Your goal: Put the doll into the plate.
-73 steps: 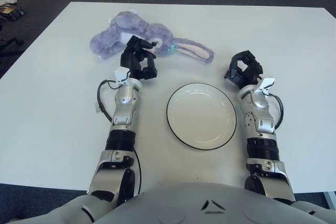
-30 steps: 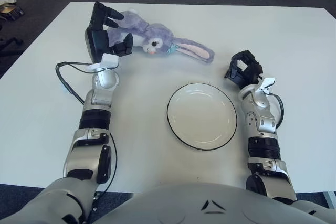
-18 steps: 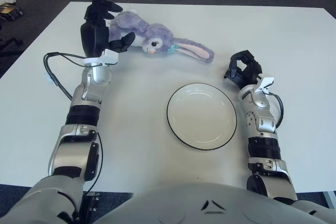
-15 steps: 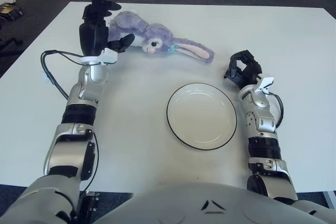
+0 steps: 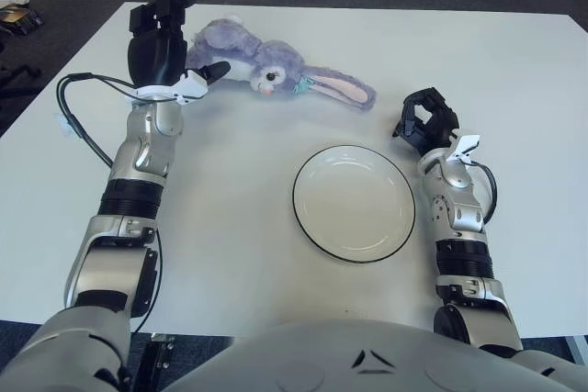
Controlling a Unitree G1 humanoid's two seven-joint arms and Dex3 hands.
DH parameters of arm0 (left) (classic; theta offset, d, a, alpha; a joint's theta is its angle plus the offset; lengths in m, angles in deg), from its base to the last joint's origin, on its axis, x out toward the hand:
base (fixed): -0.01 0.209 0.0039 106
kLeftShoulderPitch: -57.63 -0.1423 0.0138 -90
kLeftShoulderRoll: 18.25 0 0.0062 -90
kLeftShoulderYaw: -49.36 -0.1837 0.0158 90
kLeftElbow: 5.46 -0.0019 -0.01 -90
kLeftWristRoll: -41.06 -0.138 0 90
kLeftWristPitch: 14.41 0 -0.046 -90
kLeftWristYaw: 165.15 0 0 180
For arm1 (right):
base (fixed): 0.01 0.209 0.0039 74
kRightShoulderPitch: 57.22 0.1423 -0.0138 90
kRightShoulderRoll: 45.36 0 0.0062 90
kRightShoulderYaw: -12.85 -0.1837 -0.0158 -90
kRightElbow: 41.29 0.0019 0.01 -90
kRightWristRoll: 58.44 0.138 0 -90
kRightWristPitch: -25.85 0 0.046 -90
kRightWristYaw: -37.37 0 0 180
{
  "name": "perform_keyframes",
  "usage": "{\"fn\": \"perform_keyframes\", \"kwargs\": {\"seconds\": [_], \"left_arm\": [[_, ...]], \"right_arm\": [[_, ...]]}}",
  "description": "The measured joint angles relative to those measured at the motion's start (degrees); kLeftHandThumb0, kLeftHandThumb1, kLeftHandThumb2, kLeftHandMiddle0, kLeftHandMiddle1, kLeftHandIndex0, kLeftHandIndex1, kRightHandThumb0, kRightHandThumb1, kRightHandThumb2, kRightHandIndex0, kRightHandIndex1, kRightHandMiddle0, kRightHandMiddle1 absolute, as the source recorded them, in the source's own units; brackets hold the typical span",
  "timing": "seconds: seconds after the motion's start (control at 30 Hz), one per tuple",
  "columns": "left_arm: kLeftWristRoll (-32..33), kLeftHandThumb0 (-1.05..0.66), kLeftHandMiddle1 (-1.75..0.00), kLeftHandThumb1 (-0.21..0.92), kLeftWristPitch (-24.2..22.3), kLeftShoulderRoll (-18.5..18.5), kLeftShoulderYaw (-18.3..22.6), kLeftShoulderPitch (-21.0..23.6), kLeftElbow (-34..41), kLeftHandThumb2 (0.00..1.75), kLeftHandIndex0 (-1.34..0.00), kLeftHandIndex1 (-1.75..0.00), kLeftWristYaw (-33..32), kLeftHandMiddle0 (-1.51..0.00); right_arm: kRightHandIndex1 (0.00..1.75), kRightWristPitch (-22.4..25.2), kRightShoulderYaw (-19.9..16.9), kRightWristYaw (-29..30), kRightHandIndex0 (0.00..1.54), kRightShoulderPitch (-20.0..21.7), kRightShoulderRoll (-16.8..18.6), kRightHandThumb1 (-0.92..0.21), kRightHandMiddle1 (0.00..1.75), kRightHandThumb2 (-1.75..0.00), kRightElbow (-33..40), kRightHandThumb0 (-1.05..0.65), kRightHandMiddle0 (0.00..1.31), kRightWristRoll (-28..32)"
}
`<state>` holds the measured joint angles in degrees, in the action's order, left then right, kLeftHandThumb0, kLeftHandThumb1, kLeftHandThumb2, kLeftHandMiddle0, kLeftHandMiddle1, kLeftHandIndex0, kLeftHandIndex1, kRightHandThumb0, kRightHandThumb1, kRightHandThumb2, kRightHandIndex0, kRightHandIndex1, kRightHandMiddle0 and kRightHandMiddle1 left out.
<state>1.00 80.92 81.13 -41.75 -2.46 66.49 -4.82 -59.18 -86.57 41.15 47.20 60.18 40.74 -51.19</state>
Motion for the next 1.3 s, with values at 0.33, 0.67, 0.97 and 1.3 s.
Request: {"fn": "perform_keyframes", "kwargs": {"seconds": [0.33,0.67,0.97,1.3], "left_arm": [[-3.28,-0.90,-0.18,0.57,-10.64,1.05,-2.22,-0.77,6.09,0.60,0.00,-0.39,7.42,0.00],[-6.31,-0.96,-0.03,0.64,-15.87,5.32,-5.41,-0.95,7.33,0.53,0.00,-0.14,15.56,0.00],[-7.35,-1.00,0.00,0.65,-16.73,7.73,-6.91,-0.95,7.68,0.48,0.00,-0.07,18.88,0.00],[-7.57,-1.01,0.00,0.63,-16.41,9.29,-8.53,-0.69,6.27,0.46,0.00,-0.09,21.20,0.00]], "right_arm": [[1.75,0.03,0.34,0.11,0.92,0.02,-0.19,-0.59,1.75,-0.97,-0.03,-0.40,0.40,-0.20],[1.75,0.03,0.57,0.10,0.92,-0.05,-0.31,-0.60,1.75,-0.96,-0.01,-0.40,0.40,-0.22],[1.75,0.30,0.62,0.00,0.93,-0.11,-0.67,-0.58,1.75,-0.99,0.15,-0.41,0.41,-0.21],[1.75,0.72,0.61,-0.08,0.94,-0.28,-0.74,-0.56,1.75,-1.02,0.54,-0.41,0.43,-0.18]]}}
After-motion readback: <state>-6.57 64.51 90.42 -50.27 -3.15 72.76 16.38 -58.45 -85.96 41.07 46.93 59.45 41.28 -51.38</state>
